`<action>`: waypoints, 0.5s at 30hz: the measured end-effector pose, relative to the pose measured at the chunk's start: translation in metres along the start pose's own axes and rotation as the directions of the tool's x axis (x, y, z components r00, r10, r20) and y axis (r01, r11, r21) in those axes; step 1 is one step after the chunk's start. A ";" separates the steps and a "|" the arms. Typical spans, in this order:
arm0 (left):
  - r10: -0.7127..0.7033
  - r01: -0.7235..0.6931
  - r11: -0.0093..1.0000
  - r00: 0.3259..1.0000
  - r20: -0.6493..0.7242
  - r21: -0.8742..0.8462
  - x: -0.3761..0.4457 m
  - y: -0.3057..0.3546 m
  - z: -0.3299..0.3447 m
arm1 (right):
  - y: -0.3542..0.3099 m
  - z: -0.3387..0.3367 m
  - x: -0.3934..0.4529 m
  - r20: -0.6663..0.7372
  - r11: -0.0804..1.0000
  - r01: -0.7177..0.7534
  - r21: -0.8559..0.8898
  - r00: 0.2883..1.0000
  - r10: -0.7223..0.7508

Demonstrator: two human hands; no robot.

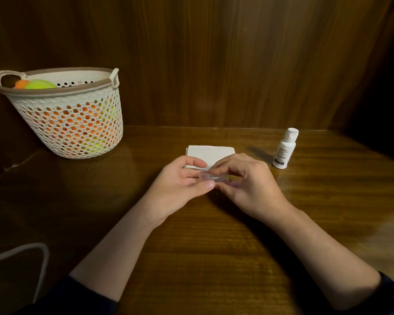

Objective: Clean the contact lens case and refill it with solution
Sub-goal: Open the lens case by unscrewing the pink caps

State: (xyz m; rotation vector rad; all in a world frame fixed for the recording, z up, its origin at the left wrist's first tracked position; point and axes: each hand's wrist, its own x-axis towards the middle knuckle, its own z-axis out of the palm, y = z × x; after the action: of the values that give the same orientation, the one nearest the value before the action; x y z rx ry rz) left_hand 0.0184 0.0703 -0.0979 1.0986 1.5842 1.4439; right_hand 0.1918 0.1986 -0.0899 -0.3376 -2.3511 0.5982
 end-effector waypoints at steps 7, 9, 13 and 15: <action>0.001 -0.001 1.000 1.000 -0.016 0.029 -0.001 0.000 0.001 | 0.003 0.003 0.000 0.013 1.000 0.012 -0.012 1.000 -0.011; 0.019 -0.013 0.995 0.998 -0.060 0.099 -0.001 0.000 0.000 | 0.006 0.005 0.001 0.018 0.999 -0.018 -0.027 1.000 0.019; 0.083 0.019 0.939 0.956 -0.281 0.343 0.000 0.002 -0.010 | 0.014 0.007 0.000 0.109 0.970 -0.205 -0.132 0.970 0.219; 0.102 0.067 0.903 0.926 -0.363 0.425 0.002 -0.001 -0.014 | 0.019 0.005 0.000 0.131 0.937 -0.237 -0.258 0.952 0.277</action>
State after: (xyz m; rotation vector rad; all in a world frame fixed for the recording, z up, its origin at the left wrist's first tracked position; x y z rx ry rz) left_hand 0.0048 0.0663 -0.0968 1.1196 2.2578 1.4120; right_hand 0.1896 0.2135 -0.1032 -0.7429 -2.5669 0.4771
